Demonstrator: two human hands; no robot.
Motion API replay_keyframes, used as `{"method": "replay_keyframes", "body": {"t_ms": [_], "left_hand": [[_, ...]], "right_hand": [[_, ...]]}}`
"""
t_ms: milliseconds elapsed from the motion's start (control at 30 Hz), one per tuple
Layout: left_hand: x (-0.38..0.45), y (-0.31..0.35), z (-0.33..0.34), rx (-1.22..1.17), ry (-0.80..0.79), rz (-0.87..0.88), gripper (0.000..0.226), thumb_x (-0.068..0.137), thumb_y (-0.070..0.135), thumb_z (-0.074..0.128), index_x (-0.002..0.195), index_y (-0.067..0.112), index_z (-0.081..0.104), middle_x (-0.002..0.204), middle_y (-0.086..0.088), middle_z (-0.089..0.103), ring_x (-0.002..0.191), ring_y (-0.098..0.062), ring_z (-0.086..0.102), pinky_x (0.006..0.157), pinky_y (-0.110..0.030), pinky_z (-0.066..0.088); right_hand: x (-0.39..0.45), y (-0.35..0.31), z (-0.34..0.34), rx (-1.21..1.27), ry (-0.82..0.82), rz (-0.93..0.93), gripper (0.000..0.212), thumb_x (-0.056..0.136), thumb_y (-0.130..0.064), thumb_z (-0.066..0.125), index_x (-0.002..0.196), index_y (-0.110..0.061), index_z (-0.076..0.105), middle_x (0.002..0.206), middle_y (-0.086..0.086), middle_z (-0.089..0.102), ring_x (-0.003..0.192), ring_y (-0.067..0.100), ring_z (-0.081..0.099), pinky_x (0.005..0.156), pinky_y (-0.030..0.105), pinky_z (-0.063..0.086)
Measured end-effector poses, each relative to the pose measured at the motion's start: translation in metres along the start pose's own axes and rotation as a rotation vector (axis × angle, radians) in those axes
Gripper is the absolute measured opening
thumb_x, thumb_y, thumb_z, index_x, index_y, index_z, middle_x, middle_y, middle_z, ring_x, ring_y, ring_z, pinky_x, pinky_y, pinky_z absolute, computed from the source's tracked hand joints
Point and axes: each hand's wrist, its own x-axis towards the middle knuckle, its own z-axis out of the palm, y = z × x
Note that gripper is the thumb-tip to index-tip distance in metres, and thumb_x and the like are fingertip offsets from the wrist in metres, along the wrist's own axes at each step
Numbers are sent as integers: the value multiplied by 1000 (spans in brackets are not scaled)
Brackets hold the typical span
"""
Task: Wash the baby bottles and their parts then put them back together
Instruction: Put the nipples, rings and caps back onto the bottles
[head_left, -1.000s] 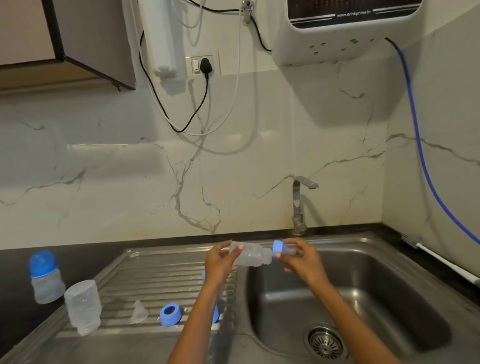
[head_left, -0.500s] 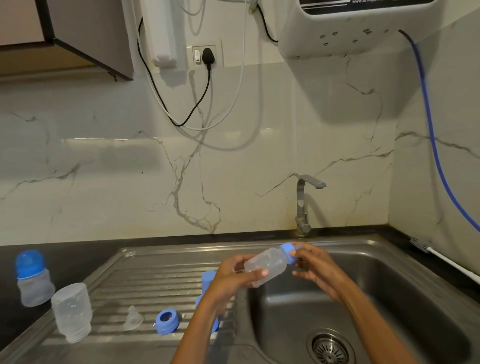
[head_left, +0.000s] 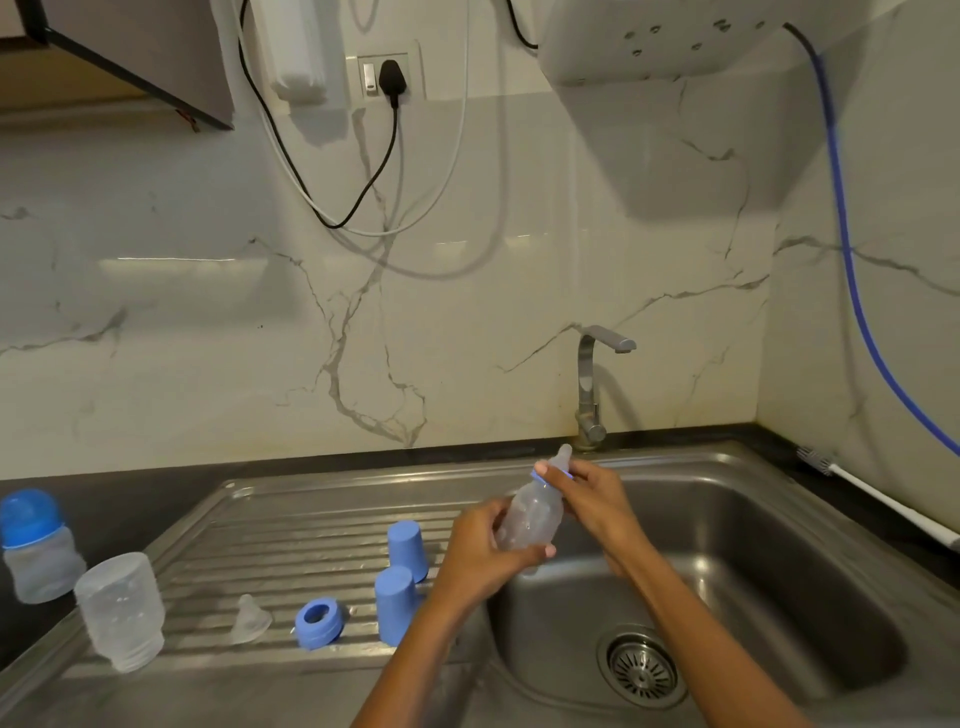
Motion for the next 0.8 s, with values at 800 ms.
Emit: {"method": "replay_keyframes", "body": {"t_ms": [800], "left_hand": [[-5,4,2,-330,-12,-53,33,77,21,78,108,13,69,97,-3,73,91,-14,69,82,-30,56]], "right_hand": [[-3,-14,-11,289,-154,-20,43,71,-29,74,112,-18,67,108,1,73,102,15,68,84,26,55]]}}
